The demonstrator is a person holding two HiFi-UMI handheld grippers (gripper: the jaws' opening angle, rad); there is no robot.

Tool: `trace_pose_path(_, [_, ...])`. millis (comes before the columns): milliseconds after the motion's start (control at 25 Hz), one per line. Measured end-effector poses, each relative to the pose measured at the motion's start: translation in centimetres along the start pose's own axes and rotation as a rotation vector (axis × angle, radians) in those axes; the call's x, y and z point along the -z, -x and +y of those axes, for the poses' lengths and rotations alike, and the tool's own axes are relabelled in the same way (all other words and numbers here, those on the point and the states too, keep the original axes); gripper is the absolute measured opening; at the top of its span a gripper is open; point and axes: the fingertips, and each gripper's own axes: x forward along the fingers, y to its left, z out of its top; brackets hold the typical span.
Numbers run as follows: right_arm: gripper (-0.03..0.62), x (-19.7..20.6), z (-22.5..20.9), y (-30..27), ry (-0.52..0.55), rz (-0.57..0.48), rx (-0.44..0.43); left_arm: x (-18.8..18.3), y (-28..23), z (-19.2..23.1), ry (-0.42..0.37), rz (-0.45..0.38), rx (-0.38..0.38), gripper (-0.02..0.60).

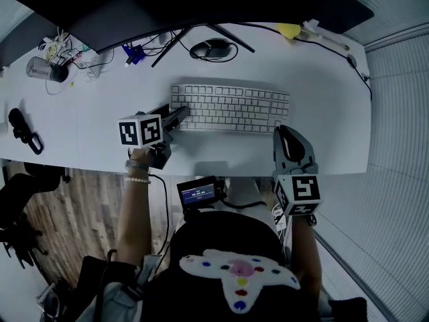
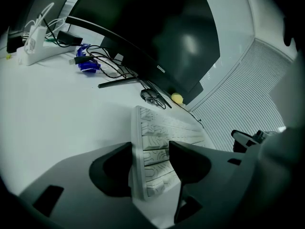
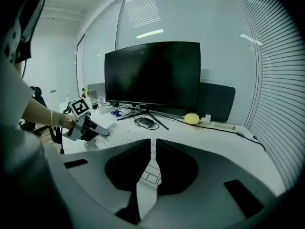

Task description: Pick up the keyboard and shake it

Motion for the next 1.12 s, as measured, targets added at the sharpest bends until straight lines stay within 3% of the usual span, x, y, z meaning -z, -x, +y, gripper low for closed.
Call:
trace_pose_path(200, [0.045,1.9,-1.9,-1.3,-0.046,0.062,0.007,-0.3,0.6,-0.3,-0.021,-0.002,-0.016,0.250])
trace_pose_path(280, [0.134,2.7,-2.5,-1.9,-0.065,0.087,-0.002,-0.5,0.9,-0.5,-0.026,-0.005,-0.020,0.247])
trace_pose_path(520, [0.249,5.6,-4.0,-4.6,-0.092,0.170,-0.058,-0.8,1.5,-1.1,-0.039,-0.011,-0.035,0.241])
trace_pose_path(840, [0.295,8.1,-6.2,-7.8,-0.107,0.240,-0.104,-0.8,1.7,-1.2,-0.050,-0.014,-0.064,0.241])
trace_pose_path(1120, [0.321,9.9,-6.7,-9.3,-0.239,0.296,-0.170,-1.0,1.9,-1.5,-0.059,-0.021,-0.079,0.239])
